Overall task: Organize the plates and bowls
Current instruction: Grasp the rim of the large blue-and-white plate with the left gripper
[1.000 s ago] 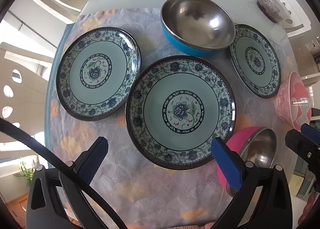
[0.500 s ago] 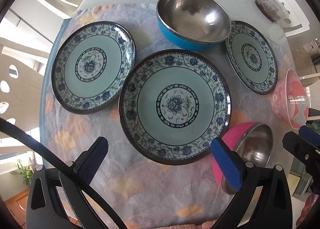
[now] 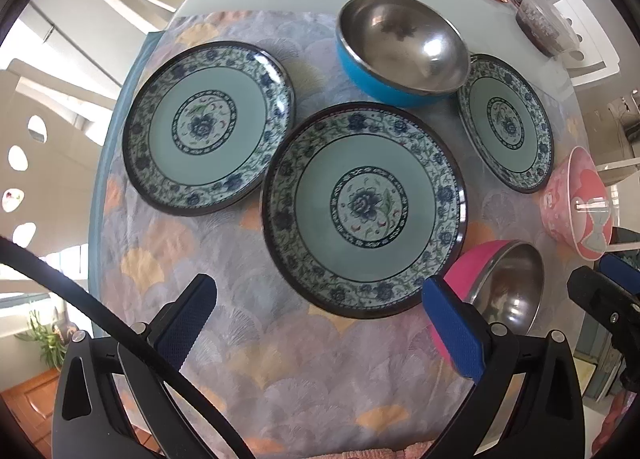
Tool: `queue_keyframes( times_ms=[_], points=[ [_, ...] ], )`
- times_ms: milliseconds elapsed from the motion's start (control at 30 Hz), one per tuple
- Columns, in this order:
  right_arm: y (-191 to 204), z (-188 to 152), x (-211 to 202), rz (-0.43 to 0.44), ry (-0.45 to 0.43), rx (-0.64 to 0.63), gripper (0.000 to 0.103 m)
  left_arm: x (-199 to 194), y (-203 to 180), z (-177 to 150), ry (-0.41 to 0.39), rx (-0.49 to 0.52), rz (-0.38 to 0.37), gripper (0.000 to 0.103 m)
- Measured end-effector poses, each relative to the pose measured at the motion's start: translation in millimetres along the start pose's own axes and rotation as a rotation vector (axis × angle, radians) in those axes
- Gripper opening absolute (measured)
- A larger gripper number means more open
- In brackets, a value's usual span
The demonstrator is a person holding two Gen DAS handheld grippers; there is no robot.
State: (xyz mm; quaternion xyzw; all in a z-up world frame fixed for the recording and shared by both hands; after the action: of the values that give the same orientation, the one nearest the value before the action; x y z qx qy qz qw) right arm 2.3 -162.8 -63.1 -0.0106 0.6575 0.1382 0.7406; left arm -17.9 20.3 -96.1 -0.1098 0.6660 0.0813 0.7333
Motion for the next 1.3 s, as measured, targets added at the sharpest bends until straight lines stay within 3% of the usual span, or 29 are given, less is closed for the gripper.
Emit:
queue_keyframes(
  times_ms=[367,500,633,733,867,967,1167,1300],
  points=[
    [24.6,1.4,6.0,0.012,0.008,-0.069,0.103,8.5,43.0,-13.7,0.018,-0.08,0.004,0.102],
    [37.0,18.0,16.8,0.023,0.016,-0.113,0.103,17.3,60.9,-11.9,0.007,-0.103,0.022,0.102],
    [49.1,42.1,38.1,0.086,0.035,-0.126,0.103,39.3,72.0,-10.7,0.035,-0.113,0.046,0.102],
    [56.8,54.2,55.3,0.095,0.065,-0.154,0.103,53.0,75.3,-10.9,0.051,-0.129,0.047,0.102],
    [67.7,64.7,78.6,0.122,0.105,-0.188,0.103,69.5,76.0,-14.1,0.098,-0.183,-0.01,0.101],
    [71.5,67.4,96.6,0.114,0.137,-0.201,0.096,79.9,77.7,-24.7,0.134,-0.213,-0.041,0.093],
    [69.1,67.8,121.3,0.152,0.177,-0.167,0.089,91.5,85.9,-38.8,0.125,-0.238,-0.031,0.092],
    [70.6,66.4,133.1,0.182,0.193,-0.148,0.088,96.7,64.6,-17.6,0.119,-0.268,-0.039,0.092]
  ],
)
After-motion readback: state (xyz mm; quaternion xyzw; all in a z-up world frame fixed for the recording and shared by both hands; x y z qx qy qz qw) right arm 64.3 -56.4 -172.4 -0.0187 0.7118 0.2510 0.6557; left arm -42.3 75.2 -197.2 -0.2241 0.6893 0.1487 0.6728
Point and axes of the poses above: each gripper's, at about its wrist camera, not at the fingertips, and x roughly the way its jaws point, y to its left, z to its top, the point moved 8 cm from there along x, roughly the way its jaws point, and after that the axes turned 7 degrees about -x, right-handed, at the moved point
